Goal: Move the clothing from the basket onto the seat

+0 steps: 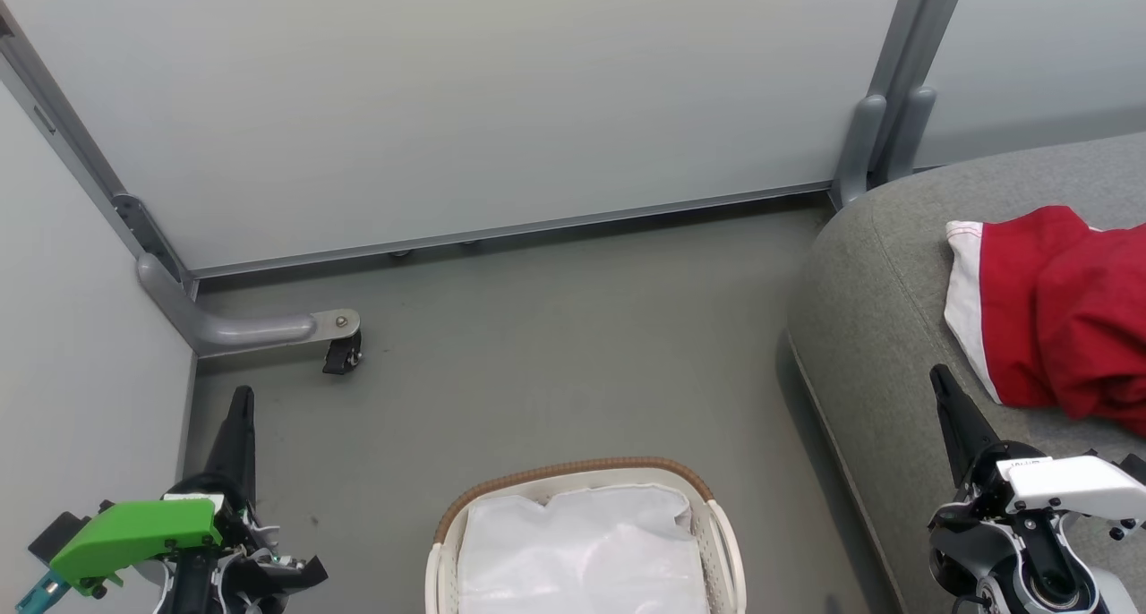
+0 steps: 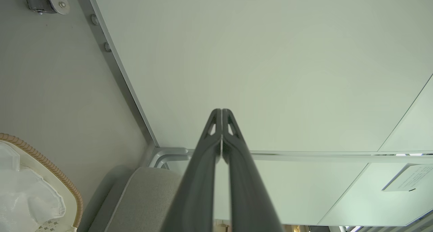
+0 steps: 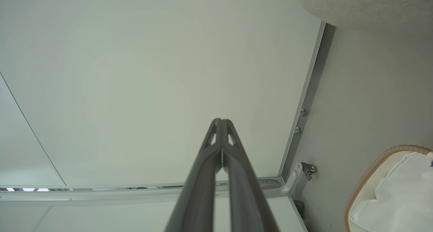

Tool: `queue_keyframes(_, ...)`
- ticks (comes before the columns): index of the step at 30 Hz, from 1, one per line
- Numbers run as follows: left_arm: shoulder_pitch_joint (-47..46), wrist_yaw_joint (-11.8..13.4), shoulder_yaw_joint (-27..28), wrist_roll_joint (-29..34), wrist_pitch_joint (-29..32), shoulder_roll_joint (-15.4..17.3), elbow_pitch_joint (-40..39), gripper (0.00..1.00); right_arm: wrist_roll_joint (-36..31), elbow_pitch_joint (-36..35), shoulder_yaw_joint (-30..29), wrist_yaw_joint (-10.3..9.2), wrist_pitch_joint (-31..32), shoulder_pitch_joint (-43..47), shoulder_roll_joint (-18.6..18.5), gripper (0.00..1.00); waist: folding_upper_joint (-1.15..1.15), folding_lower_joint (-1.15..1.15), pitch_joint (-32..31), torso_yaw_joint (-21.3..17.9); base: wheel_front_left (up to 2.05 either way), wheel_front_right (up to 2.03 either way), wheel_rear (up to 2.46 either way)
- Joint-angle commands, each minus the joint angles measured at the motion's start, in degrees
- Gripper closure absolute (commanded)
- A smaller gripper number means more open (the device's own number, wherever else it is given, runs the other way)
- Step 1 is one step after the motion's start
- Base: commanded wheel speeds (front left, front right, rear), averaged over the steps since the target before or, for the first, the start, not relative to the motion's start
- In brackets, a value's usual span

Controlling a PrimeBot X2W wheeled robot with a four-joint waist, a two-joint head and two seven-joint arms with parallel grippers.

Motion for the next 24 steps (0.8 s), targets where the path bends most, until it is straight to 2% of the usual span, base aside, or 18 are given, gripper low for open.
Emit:
queue_keyframes(1, -0.5, -0.3, 0.1, -0.2, 0.2, 0.4, -0.1, 1.00, 0.2, -0.2, -0.1, -0.02, 0.2, 0.6, -0.3, 1.00, 0.00, 0.00, 0.0, 0.0, 0.00, 0.00, 0.00)
queue_keyframes(24, -0.5, -0.4, 0.1, -0.2, 0.2, 0.4, -0.1, 1.00, 0.2, -0.2, -0.1, -0.02, 0.2, 0.6, -0.3, 1.00, 0.00, 0.00, 0.0, 0.0, 0.00, 0.00, 0.00)
